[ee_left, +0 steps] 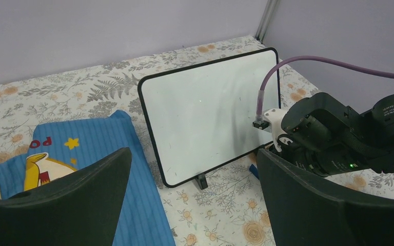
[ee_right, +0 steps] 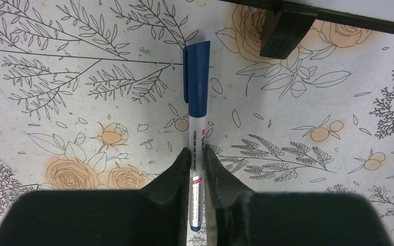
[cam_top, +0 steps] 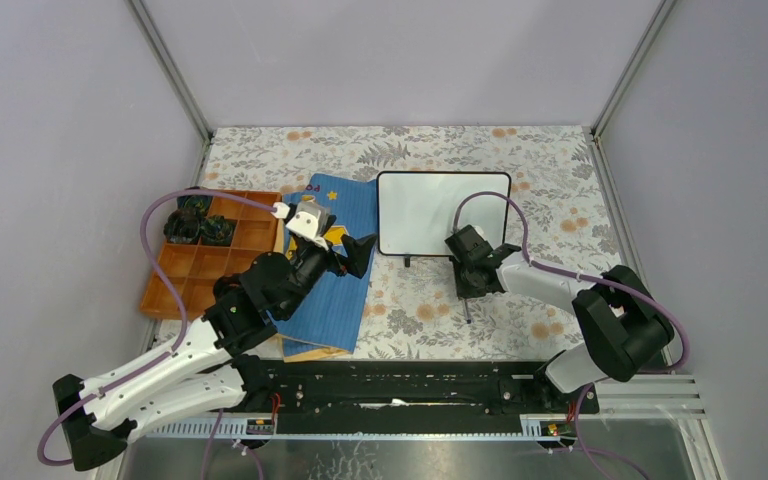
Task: Write a sentence on the whiteboard
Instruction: Open the whiteboard marker at the center of the board.
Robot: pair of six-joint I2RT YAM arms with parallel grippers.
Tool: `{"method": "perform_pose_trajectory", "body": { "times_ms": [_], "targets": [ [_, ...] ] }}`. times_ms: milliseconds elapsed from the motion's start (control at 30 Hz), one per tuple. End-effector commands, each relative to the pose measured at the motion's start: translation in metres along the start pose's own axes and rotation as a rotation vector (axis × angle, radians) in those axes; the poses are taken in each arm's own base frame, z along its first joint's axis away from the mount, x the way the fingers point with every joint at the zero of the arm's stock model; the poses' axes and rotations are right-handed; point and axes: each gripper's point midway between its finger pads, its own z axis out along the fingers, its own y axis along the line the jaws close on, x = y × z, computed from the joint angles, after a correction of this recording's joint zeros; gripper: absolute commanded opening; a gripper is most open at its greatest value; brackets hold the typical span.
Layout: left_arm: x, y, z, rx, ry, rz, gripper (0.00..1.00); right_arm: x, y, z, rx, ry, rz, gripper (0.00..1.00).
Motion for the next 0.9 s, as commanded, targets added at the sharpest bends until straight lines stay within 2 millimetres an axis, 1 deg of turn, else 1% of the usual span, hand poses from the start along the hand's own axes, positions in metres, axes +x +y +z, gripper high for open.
{"method": "perform_pose_trajectory", "body": {
  "times_ms": [0, 67, 100, 200, 333, 467, 600, 733, 867],
  "targets": [
    [-0.011, -0.002, -0.002, 0.005, -0.028, 0.004, 0.99, 0.017, -0.004, 0.007, 0.013, 0.052, -0.011, 0.11],
    [-0.011, -0.001, -0.002, 0.003, -0.027, 0.006, 0.99, 0.015, -0.003, 0.005, 0.012, 0.042, -0.011, 0.01],
    [-0.011, -0.001, -0.002, -0.001, -0.028, 0.007, 0.99, 0.013, -0.004, 0.002, 0.013, 0.032, -0.007, 0.0],
    [-0.01, 0.003, -0.002, -0.018, -0.029, 0.016, 0.99, -0.001, 0.0, -0.013, -0.018, -0.039, 0.011, 0.0],
    [-0.01, 0.005, -0.002, -0.031, -0.032, 0.021, 0.99, -0.017, 0.008, -0.037, -0.083, -0.132, 0.017, 0.0],
    [-0.007, 0.004, 0.0, -0.029, -0.021, 0.026, 0.99, -0.026, 0.021, -0.063, -0.187, -0.2, -0.015, 0.0],
    [-0.006, 0.006, 0.0, -0.043, -0.022, 0.023, 0.99, -0.032, 0.037, -0.098, -0.331, -0.289, -0.035, 0.0],
    [-0.008, 0.006, 0.001, -0.046, -0.034, -0.004, 0.99, -0.039, 0.054, -0.14, -0.492, -0.403, -0.057, 0.0],
    [-0.022, -0.009, 0.005, 0.008, -0.056, -0.063, 0.99, -0.052, 0.063, -0.177, -0.606, -0.552, -0.075, 0.0]
  ]
}}
